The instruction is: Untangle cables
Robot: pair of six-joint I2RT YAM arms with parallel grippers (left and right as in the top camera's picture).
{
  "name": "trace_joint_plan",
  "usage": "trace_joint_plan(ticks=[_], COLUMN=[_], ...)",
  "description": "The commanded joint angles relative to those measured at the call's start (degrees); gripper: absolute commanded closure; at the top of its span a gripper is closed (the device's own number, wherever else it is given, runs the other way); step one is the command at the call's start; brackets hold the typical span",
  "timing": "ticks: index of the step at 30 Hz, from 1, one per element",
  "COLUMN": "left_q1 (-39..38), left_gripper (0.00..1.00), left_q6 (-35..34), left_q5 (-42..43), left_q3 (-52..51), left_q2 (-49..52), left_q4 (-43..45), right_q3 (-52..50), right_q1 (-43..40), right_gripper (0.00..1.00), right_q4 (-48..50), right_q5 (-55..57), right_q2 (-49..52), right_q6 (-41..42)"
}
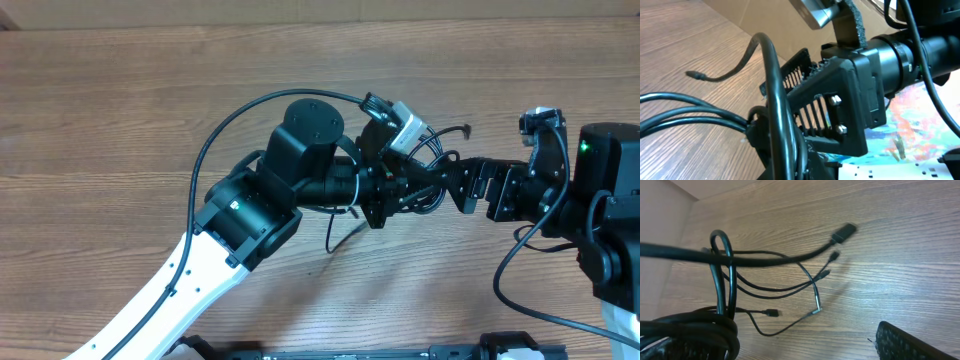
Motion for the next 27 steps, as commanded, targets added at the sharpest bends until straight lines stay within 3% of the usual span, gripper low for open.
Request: trace_joint_plan(ticks=[1, 7, 13, 17, 27], left_q1=[-3.0, -5.6, -4.6, 1.0, 5.5], left_gripper=[0.96, 0.96, 0.96, 0.96, 0.96], left_q6=[0.0, -0.3, 3.5, 3.5, 3.5], left_q5=[8.0, 9.6, 22.4, 30.9, 31.7], left_q3=[1.0, 1.0, 1.0, 1.0, 1.0], left_q2=[-1.8, -1.8, -1.9, -3.4, -5.5], left_q4=[2.2, 2.5, 2.5, 2.4, 2.2], right_q3=[0.1, 0.1, 0.1, 0.1, 0.1], right_q1=[-0.2, -0.2, -0.2, -0.3, -0.3], right_gripper=[0.00, 0.00, 0.00, 0.00, 0.00], right_q4=[0.1, 2.3, 1.7, -0.4, -0.7], right_q5=[6.4, 6.7, 17.2, 24.7, 24.9], right_q2=[1.1, 1.3, 1.4, 1.4, 1.4], right_q6=[1.4, 1.4, 1.9, 1.9, 2.3])
